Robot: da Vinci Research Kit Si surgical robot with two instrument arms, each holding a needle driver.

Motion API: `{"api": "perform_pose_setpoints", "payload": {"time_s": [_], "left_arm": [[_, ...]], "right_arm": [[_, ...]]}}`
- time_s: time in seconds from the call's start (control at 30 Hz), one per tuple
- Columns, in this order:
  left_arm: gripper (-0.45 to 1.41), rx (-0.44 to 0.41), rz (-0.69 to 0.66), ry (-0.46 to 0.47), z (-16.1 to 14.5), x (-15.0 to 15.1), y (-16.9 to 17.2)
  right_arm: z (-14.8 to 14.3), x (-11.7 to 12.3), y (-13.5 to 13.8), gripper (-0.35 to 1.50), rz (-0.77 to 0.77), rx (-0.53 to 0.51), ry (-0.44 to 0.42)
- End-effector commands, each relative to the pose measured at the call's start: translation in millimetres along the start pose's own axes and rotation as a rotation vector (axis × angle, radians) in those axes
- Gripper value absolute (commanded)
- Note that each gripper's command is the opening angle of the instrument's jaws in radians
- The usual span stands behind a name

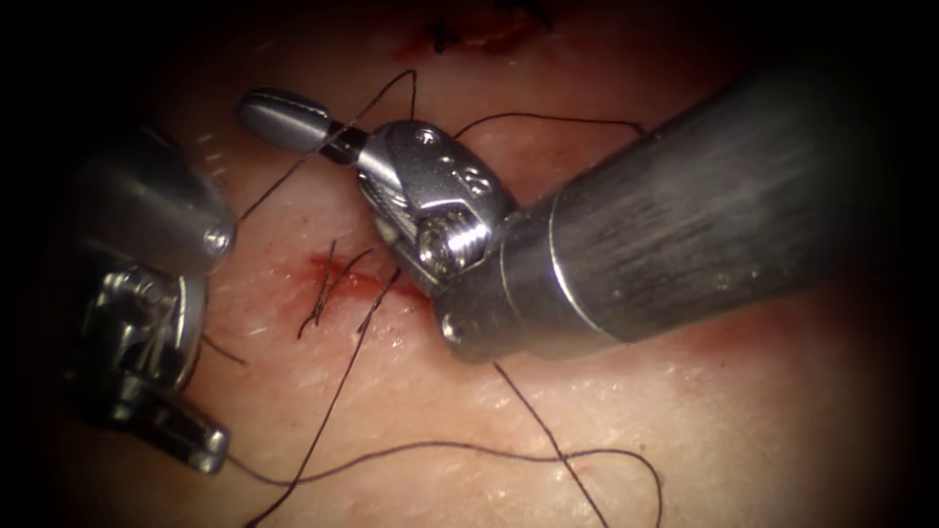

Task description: Wound Closure

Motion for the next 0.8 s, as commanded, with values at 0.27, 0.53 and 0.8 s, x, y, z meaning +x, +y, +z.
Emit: {"api": "perform_pose_setpoints", "payload": {"time_s": [0.27, 0.53, 0.8], "left_arm": [[-0.45, 0.063, -0.007, -0.016, -0.4, -1.6, 1.2], [-0.45, 0.128, -0.002, -0.042, -3.0, -1.7, -0.1], [-0.45, 0.168, 0.002, -0.064, -5.6, -2.1, -0.8]], "right_arm": [[1.1, 0.4, -1.9, -0.35, 0.042, 0.116, 0.104], [1.0, 0.7, -3.6, -0.35, 0.105, 0.335, 0.059], [-0.9, 0.8, -5.3, -0.35, 0.085, 0.45, -0.014]]}}
